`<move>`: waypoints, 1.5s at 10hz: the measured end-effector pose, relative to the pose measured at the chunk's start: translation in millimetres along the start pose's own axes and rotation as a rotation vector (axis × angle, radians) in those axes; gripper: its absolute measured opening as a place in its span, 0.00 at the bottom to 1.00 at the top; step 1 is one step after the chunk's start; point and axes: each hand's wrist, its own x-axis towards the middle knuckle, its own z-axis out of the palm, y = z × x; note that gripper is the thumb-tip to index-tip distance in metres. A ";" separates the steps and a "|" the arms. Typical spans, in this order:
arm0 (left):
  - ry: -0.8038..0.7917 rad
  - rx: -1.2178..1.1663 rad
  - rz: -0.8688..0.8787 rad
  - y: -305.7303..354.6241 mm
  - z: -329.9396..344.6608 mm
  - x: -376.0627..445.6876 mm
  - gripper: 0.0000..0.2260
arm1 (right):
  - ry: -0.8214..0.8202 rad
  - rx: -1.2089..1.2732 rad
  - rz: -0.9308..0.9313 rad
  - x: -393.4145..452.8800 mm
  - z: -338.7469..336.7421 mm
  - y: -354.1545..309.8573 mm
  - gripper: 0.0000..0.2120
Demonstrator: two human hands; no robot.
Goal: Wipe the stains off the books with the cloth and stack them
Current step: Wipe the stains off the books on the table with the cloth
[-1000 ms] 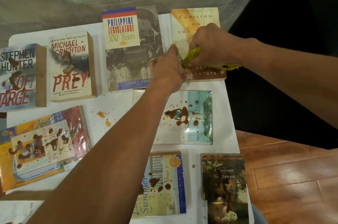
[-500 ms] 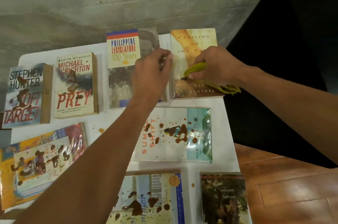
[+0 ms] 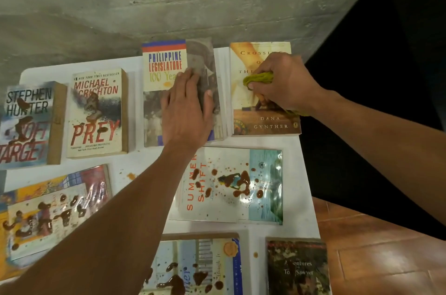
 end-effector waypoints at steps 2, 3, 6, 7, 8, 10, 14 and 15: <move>0.020 -0.010 -0.010 -0.3 0.4 -1.0 0.21 | -0.009 0.012 0.012 -0.5 -1.3 -0.1 0.14; 0.014 -0.003 -0.011 -0.3 -0.1 0.3 0.21 | -0.004 0.002 0.021 -0.1 -0.1 -2.9 0.13; 0.001 0.019 -0.030 0.4 -0.6 1.0 0.21 | -0.027 -0.010 0.041 2.6 3.7 1.0 0.18; 0.002 0.028 -0.038 -1.2 -0.4 0.8 0.21 | -0.032 -0.027 0.033 3.8 4.8 0.2 0.19; -0.004 0.035 -0.035 -0.8 -0.6 0.7 0.21 | -0.027 -0.038 0.045 4.9 5.0 1.5 0.18; -0.011 0.051 -0.006 -0.8 -2.7 0.2 0.21 | -0.001 -0.034 0.029 -6.7 8.2 -1.1 0.13; 0.001 0.040 0.020 -6.4 -1.5 2.4 0.20 | 0.068 -0.150 0.003 -10.2 14.5 -4.7 0.16; 0.004 0.031 0.023 -5.0 -1.3 3.2 0.20 | 0.123 -0.140 0.082 3.5 16.3 -10.2 0.15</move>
